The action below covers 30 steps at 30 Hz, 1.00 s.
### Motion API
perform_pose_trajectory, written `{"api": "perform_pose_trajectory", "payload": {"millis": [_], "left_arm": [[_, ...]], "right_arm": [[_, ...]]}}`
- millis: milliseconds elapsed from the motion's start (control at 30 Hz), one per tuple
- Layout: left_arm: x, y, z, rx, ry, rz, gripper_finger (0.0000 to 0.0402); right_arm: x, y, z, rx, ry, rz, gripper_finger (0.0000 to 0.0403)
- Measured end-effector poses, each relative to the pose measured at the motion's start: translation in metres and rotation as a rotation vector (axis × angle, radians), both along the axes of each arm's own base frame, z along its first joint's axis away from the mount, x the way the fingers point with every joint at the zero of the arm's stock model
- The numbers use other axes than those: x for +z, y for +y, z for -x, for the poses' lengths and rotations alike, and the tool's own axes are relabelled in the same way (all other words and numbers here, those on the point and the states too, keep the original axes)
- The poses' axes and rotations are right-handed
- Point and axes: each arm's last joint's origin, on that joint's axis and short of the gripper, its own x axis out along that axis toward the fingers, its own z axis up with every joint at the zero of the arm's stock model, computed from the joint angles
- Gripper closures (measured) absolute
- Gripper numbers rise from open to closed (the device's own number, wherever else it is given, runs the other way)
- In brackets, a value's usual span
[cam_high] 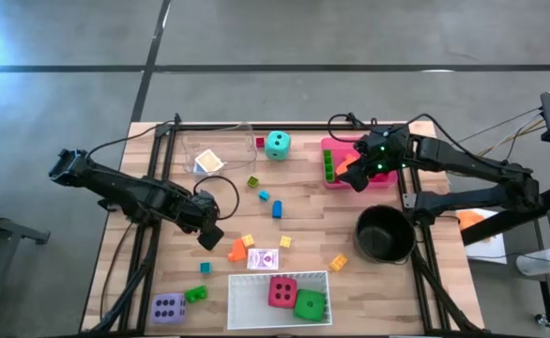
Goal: Pick & Place Toys
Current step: Put the green game piece into the red bin
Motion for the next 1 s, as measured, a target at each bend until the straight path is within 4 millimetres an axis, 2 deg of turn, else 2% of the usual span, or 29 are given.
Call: {"api": "perform_pose_trajectory", "payload": {"millis": [1000], "left_arm": [[0.0006,-0.0006,-0.0021,0.011,-0.023,0.006,0.0143]], "right_arm": [[-0.0012,-0.0011,-0.0018,-0.007,0.005,0.006,0.0072]]}}
